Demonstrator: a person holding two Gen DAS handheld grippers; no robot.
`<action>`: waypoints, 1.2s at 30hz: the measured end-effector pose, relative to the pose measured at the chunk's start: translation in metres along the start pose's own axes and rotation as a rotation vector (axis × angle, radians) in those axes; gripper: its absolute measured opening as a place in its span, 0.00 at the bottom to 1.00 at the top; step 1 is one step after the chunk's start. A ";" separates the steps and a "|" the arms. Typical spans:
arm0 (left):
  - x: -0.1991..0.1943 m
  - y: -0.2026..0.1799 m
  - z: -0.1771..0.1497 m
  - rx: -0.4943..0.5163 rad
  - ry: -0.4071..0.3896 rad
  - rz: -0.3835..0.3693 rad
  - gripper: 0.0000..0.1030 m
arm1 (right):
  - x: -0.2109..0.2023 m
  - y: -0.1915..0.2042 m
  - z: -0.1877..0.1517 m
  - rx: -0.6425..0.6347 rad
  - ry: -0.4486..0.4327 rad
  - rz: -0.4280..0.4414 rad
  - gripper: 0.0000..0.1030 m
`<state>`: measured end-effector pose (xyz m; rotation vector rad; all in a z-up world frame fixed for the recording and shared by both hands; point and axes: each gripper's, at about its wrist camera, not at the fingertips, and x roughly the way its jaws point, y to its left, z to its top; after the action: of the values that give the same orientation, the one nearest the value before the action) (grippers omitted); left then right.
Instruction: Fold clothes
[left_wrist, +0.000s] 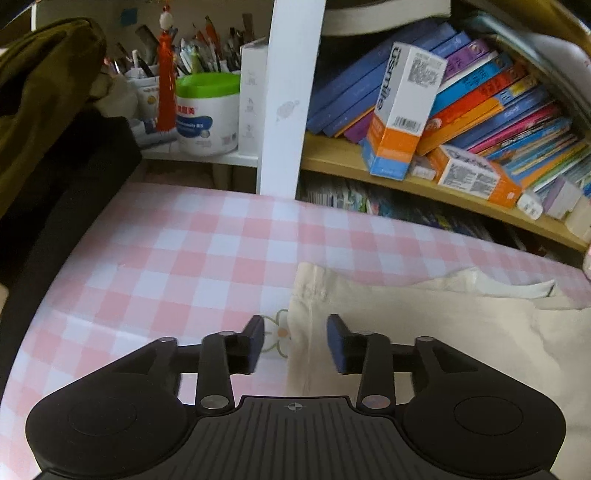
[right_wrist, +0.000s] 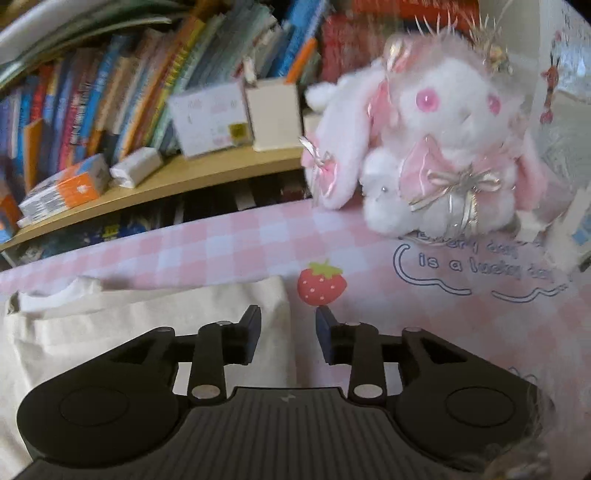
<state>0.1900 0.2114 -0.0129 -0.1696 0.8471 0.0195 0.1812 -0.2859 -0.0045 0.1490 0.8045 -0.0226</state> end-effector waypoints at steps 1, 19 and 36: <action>0.004 0.001 0.001 -0.009 0.001 -0.004 0.39 | -0.007 0.003 -0.004 -0.011 0.000 0.002 0.29; -0.004 0.014 -0.005 -0.055 -0.025 -0.097 0.15 | -0.041 0.013 -0.056 0.018 0.060 -0.025 0.17; -0.116 -0.026 -0.130 0.110 -0.005 -0.242 0.40 | -0.132 0.030 -0.136 0.122 0.069 -0.076 0.42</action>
<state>0.0188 0.1709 -0.0067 -0.1679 0.8164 -0.2529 -0.0050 -0.2422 0.0014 0.2354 0.8781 -0.1390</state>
